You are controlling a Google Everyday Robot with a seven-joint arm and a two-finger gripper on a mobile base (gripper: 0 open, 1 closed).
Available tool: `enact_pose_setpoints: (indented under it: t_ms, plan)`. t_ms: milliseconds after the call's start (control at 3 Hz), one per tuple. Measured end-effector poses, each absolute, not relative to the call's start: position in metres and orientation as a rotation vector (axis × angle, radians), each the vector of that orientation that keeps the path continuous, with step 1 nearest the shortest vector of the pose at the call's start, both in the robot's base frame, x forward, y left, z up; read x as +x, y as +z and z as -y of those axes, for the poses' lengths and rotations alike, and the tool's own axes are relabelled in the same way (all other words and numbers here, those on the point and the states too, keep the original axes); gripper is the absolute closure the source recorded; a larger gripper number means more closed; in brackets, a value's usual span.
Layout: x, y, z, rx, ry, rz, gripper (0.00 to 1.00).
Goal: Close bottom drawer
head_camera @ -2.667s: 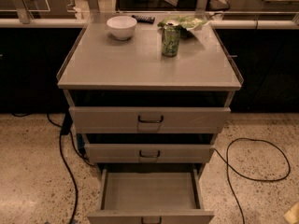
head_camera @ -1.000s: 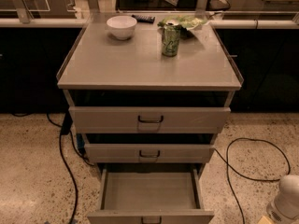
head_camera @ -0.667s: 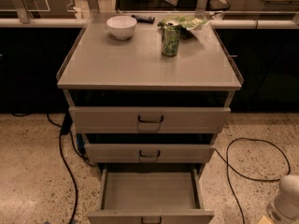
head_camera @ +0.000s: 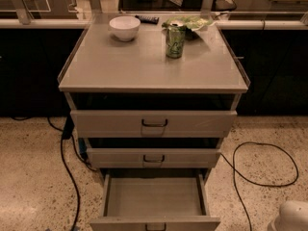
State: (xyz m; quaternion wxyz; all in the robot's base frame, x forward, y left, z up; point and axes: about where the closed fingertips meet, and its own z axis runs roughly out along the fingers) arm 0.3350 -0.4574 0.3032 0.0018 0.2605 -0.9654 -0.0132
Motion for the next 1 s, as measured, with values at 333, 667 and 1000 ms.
enact_pose_setpoints:
  t_ms: [333, 667, 1000]
  plan:
    - [0.3327, 0.2687, 0.4526, 0.825, 0.017, 3.048, 0.0]
    - [0.3398, 0.2652, 0.4522, 0.809, 0.033, 3.082, 0.0]
    - [0.3329, 0.264, 0.4493, 0.826, 0.016, 3.084, 0.0]
